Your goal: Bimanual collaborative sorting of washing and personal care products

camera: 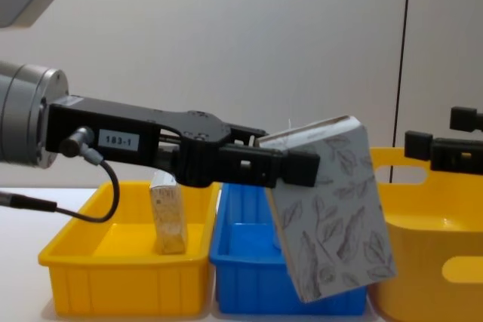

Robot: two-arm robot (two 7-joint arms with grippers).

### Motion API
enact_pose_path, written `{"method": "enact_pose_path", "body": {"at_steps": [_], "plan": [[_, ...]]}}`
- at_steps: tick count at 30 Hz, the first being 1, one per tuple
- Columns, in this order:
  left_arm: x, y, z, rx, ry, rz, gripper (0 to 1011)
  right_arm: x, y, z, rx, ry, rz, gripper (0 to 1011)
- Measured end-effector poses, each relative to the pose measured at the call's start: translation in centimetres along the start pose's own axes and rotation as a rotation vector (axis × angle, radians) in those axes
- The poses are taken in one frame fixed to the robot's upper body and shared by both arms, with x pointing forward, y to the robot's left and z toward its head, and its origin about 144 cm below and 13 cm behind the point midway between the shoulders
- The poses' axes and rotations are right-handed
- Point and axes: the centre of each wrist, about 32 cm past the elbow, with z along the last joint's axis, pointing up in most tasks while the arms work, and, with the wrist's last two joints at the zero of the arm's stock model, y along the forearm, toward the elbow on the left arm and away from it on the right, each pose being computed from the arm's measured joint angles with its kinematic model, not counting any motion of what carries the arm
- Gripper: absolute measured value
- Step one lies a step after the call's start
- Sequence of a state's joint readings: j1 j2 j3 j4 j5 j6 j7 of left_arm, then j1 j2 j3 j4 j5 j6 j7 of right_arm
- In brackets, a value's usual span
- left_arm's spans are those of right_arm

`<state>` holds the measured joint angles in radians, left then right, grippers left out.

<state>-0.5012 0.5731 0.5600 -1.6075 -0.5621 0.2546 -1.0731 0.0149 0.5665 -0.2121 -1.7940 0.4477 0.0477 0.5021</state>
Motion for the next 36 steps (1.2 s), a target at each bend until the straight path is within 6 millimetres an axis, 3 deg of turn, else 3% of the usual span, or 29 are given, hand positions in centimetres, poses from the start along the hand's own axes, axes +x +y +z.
{"method": "enact_pose_path", "body": {"at_steps": [19,36], "plan": [[0.0,0.0,0.0,0.0,0.0,0.0,392,3.6,-2.0,2.3,-0.062,-0.054,0.321,1003],[0.0,0.0,0.0,0.0,0.0,0.0,392,4.9,-1.4,3.6,-0.09,-0.068,0.508,1003]]}}
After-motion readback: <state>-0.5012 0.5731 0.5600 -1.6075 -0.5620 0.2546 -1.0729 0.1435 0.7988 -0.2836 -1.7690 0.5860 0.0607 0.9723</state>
